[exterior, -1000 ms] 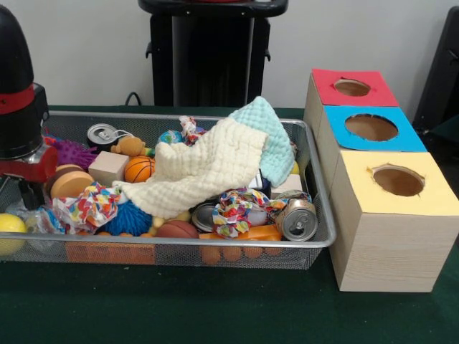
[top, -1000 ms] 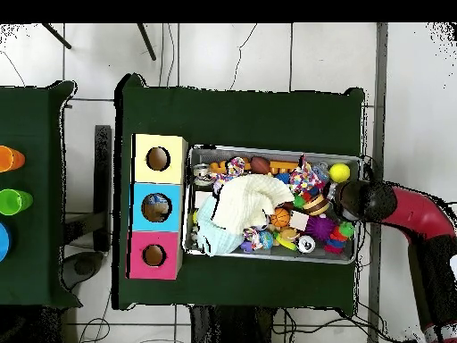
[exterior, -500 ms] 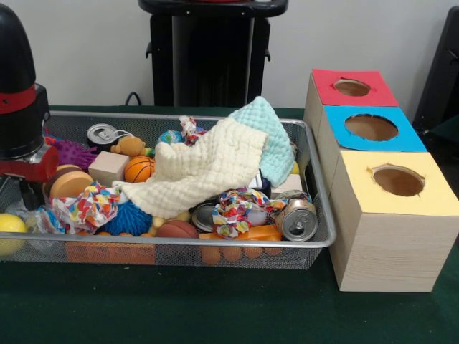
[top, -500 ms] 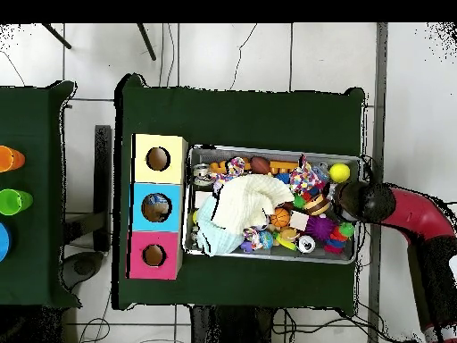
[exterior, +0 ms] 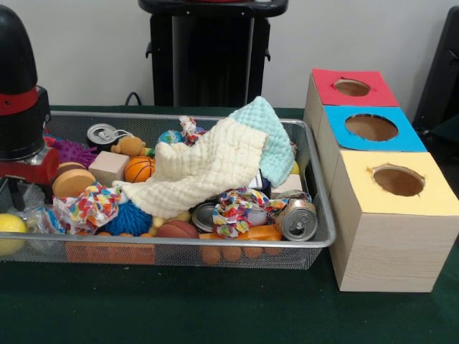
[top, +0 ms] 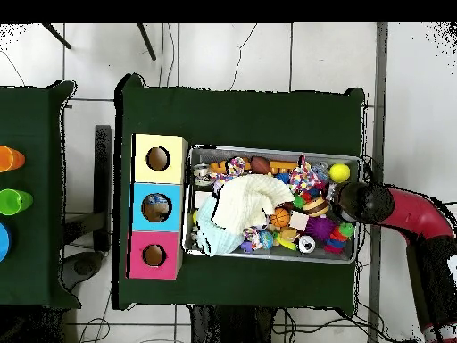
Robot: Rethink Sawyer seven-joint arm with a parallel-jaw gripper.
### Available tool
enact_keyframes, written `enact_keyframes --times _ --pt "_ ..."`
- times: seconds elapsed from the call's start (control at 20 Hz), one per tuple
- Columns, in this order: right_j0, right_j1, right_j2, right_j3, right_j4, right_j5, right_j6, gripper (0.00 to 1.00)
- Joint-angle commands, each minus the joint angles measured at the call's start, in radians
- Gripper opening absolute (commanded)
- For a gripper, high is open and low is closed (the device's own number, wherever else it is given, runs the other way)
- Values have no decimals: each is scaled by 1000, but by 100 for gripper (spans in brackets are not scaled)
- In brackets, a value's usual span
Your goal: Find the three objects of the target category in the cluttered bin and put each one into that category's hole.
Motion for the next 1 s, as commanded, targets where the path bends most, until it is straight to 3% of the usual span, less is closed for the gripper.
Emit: enact_keyframes --times 0.05,0.7,1.0 --pt "-9 115 -16 5 -127 -174 -133 100" --pt "1 153 -37 7 -144 -237 -72 100" --pt "-34 132 0 64 -88 -202 -98 100"
